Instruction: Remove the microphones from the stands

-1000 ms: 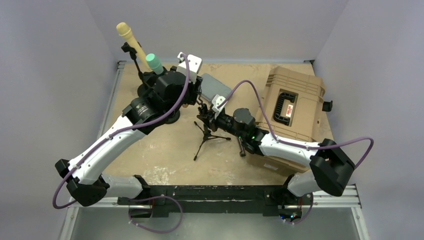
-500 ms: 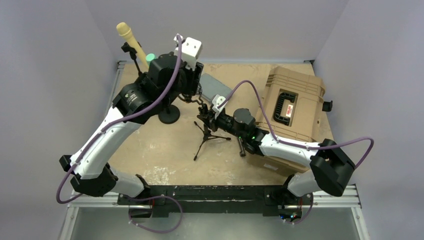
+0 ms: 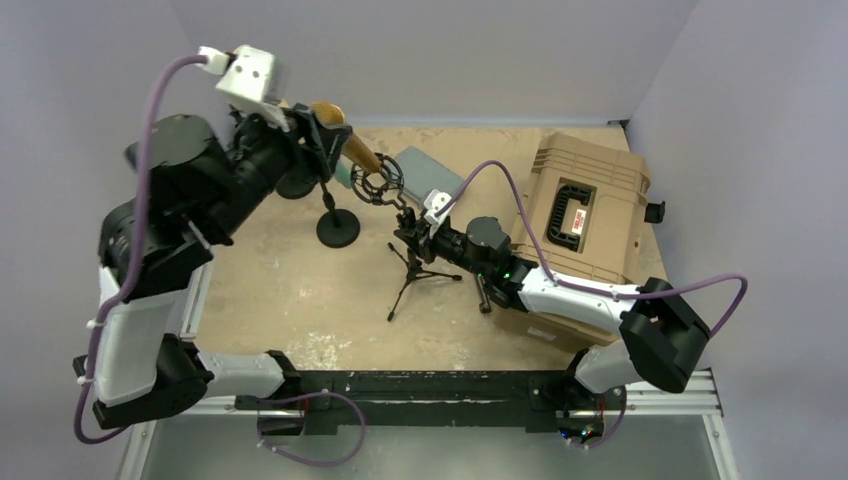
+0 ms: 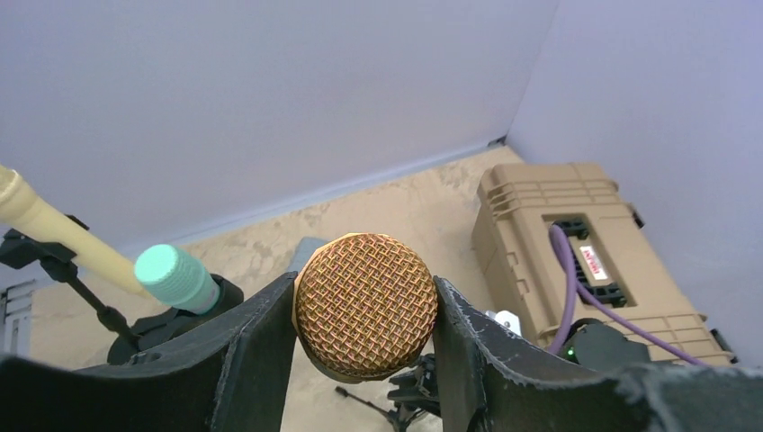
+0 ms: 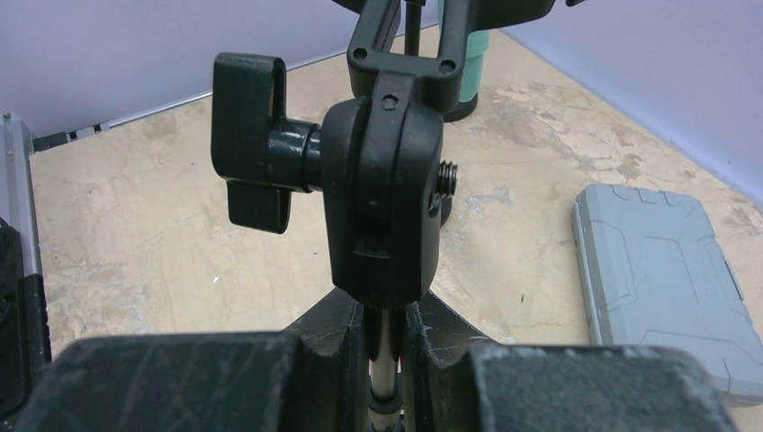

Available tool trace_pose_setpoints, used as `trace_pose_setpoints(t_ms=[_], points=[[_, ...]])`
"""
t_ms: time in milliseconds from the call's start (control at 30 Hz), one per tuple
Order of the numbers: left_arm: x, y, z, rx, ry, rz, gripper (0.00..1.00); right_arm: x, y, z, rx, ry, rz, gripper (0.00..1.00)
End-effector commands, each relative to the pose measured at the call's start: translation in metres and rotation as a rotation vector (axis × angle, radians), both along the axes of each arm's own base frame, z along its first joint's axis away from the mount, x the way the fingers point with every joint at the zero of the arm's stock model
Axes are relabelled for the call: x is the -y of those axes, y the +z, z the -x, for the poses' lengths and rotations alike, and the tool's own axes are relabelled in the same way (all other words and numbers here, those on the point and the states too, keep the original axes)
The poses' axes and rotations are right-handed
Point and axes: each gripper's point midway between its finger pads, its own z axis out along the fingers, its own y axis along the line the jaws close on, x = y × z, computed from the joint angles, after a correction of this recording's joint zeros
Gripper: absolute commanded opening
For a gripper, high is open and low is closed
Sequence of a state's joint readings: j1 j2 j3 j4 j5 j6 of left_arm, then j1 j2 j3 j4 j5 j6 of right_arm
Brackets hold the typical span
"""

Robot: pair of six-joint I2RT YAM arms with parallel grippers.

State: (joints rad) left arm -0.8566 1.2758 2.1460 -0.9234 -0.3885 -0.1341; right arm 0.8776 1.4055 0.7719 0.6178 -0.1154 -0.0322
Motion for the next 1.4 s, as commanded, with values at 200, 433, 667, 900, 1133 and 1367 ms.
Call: trace_pose_setpoints(t_ms=[200, 433, 667, 900, 1133, 1367], points=[[-0.06, 0.065, 0.04, 0.195, 0.046, 0.109, 0.0, 0.008, -0.053, 0.0, -0.054, -0.004, 0.159, 0.0], [-0.138, 0.018, 0.027, 0.121, 0.458, -0.064, 0.0, 0.007, -0.057, 0.0, -0.063, -0.003, 0.168, 0.0], [-0.166, -0.08, 0.005, -0.083, 0.736, -0.326, 0.0, 0.008, -0.058, 0.0, -0.065, -0.004, 0.177, 0.0], [-0.215, -0.188, -0.015, -0.4, 0.934, -0.284, 0.0, 0.01, -0.06, 0.0, -0.069, -0.01, 0.185, 0.0], [-0.268, -0.304, -0.032, -0.7, 1.204, -0.236, 0.0, 0.005, -0.069, 0.0, -0.081, 0.01, 0.21, 0.0], [-0.306, -0.368, -0.026, -0.972, 1.366, -0.146, 0.0, 0.002, -0.073, 0.003, -0.092, 0.039, 0.224, 0.0]])
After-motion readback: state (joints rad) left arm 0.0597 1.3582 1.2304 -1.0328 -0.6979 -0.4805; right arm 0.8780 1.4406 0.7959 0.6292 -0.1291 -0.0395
